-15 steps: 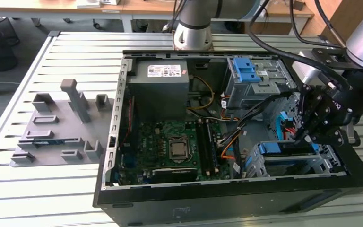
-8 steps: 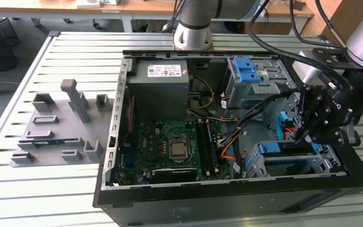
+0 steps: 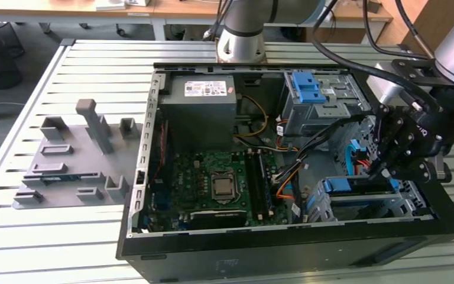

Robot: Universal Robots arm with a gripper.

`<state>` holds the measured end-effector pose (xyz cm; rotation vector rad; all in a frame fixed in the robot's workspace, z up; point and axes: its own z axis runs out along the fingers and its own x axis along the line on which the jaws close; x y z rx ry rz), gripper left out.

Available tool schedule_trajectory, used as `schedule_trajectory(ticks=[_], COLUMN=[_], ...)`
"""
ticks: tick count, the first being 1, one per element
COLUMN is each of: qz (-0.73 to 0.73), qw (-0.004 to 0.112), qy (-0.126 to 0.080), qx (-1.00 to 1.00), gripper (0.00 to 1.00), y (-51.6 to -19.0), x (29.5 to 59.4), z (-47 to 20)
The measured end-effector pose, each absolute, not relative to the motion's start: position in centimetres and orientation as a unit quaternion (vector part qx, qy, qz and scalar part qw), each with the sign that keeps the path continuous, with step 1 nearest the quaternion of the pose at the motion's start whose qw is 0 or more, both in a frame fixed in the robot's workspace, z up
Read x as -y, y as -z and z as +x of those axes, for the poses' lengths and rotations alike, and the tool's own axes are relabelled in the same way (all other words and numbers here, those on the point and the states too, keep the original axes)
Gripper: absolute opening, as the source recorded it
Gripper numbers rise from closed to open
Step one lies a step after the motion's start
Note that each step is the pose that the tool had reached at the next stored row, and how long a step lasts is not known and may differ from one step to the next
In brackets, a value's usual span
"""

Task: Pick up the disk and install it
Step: 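Insert the first disk wire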

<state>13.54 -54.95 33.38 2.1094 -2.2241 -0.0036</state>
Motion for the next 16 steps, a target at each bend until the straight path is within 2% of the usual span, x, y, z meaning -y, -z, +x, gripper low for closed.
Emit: schedule_trajectory(ticks=[16], qz=[0.702], qw=[0.039], qy=[0.003], qx=[0.711], gripper=[0.16], y=[-33.32], x=[54.98], z=[13.59])
